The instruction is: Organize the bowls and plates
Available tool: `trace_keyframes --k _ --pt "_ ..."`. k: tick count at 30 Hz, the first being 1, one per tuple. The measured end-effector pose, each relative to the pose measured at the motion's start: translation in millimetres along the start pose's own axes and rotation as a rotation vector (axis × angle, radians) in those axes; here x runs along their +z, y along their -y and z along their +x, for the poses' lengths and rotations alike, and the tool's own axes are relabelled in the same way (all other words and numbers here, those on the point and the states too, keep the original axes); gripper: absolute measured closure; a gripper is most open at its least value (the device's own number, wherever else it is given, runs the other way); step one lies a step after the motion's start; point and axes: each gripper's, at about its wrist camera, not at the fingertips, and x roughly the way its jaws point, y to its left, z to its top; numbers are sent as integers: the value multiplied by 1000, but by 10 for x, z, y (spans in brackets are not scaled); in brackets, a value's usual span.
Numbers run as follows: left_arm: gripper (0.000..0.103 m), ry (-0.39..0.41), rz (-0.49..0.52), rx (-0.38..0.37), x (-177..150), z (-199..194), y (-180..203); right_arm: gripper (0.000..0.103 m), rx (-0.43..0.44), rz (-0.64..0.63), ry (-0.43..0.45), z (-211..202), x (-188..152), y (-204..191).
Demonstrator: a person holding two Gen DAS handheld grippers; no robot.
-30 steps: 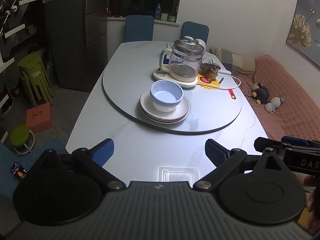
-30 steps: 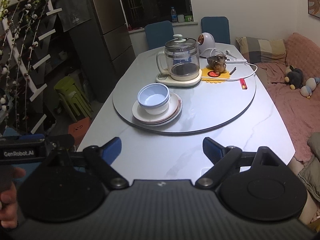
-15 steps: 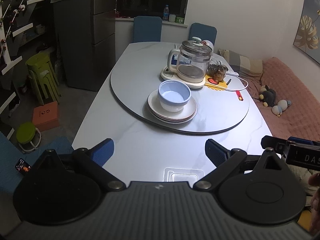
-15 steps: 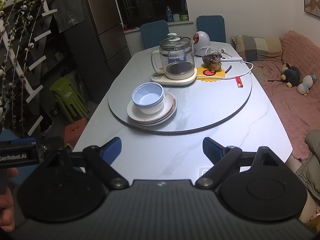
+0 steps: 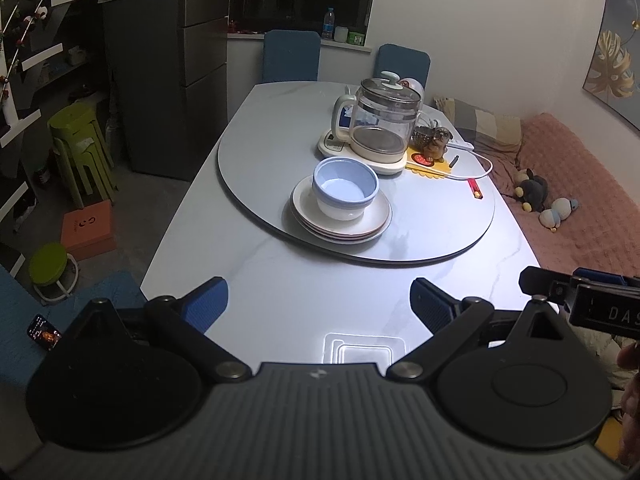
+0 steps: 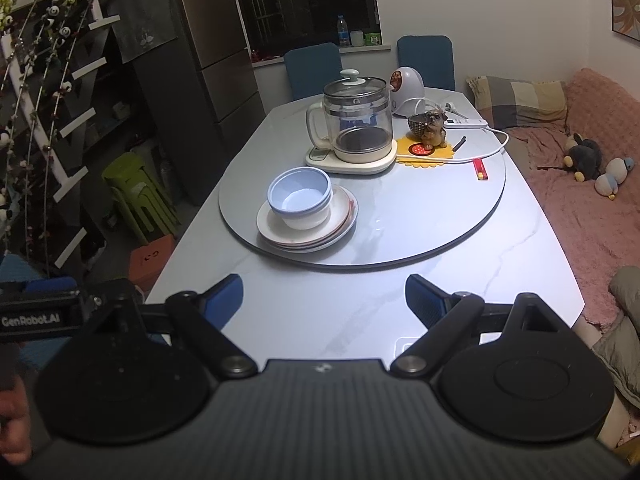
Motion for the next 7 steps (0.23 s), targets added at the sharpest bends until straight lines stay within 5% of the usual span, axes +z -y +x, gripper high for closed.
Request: trace_keyframes --k 7 --pt "4 -5 2 -8 -4 2 -9 14 3 1 -14 9 -4 -8"
